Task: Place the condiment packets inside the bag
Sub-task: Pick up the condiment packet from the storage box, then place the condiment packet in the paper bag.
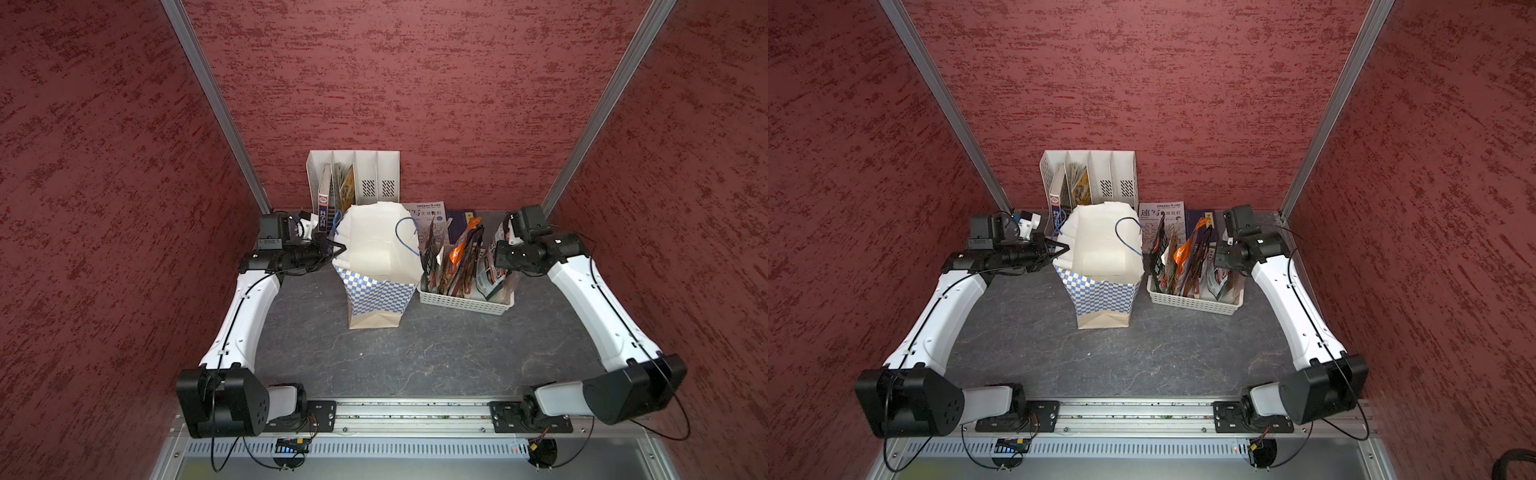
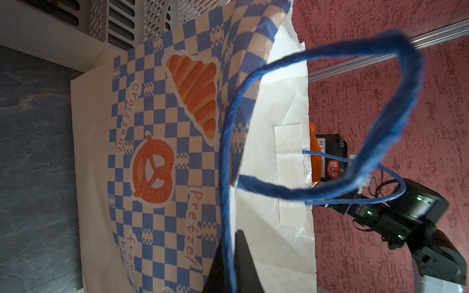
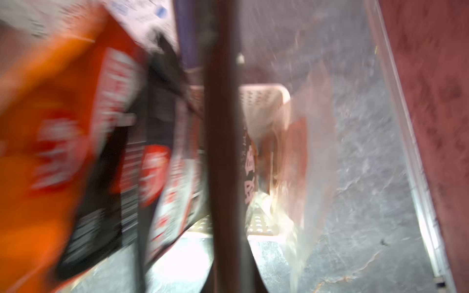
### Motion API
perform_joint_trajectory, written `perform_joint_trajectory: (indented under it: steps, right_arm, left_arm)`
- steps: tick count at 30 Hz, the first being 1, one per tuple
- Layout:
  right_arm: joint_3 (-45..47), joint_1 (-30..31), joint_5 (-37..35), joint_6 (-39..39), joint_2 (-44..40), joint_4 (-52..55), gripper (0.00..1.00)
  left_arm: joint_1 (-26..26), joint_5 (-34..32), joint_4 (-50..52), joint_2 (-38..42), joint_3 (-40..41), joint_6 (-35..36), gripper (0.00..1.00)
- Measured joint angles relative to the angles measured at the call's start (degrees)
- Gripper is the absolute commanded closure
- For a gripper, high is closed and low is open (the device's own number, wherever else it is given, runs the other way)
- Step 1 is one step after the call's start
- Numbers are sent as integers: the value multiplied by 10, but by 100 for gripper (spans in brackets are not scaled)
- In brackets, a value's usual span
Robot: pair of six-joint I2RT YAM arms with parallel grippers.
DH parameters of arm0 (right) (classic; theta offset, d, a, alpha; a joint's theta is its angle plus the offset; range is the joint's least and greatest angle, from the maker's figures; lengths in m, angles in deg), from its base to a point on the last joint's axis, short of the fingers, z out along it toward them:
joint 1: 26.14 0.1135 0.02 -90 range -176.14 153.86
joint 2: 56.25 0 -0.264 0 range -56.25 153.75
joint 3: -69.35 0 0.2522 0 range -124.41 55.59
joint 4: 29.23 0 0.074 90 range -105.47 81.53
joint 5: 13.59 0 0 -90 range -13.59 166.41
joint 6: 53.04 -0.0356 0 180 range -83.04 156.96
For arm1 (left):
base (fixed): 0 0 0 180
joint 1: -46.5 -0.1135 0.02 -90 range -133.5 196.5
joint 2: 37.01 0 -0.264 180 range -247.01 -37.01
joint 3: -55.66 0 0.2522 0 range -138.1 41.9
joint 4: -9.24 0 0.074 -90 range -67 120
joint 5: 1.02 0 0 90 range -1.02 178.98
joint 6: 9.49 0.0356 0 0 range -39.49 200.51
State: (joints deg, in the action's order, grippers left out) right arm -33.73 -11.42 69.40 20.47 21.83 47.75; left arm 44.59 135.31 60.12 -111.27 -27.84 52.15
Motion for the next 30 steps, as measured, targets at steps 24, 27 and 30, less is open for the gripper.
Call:
perform_joint_trajectory:
  steps: [24,27,30]
  right_arm:
    - [-544,297,250,74,241,-124,100]
    - [-545,298,264,65,265,-145,100]
    - [-547,298,273,57,286,-156,100]
  left_arm:
    - [23,-14,18,1,-1,24,100]
    - [23,-14,19,1,-1,25,100]
    - [23,-14,21,1,-1,26,100]
